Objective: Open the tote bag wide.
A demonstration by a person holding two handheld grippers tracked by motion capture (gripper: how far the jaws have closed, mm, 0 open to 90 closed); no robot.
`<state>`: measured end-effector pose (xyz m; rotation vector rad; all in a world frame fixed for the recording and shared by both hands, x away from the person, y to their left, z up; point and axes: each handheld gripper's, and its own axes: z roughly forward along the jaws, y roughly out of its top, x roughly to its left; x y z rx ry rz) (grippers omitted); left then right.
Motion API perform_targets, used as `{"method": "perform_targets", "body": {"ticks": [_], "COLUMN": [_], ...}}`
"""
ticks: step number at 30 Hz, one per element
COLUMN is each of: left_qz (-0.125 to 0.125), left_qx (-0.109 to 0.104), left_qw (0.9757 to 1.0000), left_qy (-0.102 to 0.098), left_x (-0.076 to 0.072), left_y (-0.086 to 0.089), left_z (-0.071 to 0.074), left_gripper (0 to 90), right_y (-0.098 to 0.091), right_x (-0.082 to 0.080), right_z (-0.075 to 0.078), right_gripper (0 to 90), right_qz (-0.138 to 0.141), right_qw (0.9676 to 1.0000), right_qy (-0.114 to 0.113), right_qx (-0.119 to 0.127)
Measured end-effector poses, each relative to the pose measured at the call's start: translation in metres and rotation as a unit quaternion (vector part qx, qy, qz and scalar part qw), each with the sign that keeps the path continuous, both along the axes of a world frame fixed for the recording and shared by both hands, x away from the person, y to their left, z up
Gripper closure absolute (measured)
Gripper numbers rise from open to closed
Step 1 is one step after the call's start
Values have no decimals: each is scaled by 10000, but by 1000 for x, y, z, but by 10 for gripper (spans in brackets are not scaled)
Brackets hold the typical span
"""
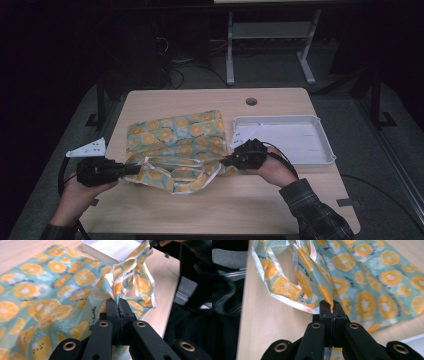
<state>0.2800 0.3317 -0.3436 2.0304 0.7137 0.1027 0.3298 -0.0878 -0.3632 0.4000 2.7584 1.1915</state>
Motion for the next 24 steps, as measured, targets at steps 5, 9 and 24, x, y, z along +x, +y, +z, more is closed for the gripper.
{"method": "perform_targets", "body": {"ticks": [5, 9, 24], "left_qz": [443, 689, 1297], "left_qx": [-13, -9, -138], "left_qw": [9990, 9976, 9895], "left_qy": [41, 114, 631], "left_x": [27, 47, 101], "left_y": [5, 8, 13], "left_z": [-1, -9, -53], "left_gripper": [891, 891, 890], "right_y": [7, 13, 37], "right_x": [27, 48, 108], "right_z": [4, 4, -31], "right_gripper": [889, 888, 887], "right_qz": [-145, -260, -712], "right_qw": [9999, 9996, 9962], "right_qy": [-42, 52, 230], "right_qx": [-17, -67, -438]}}
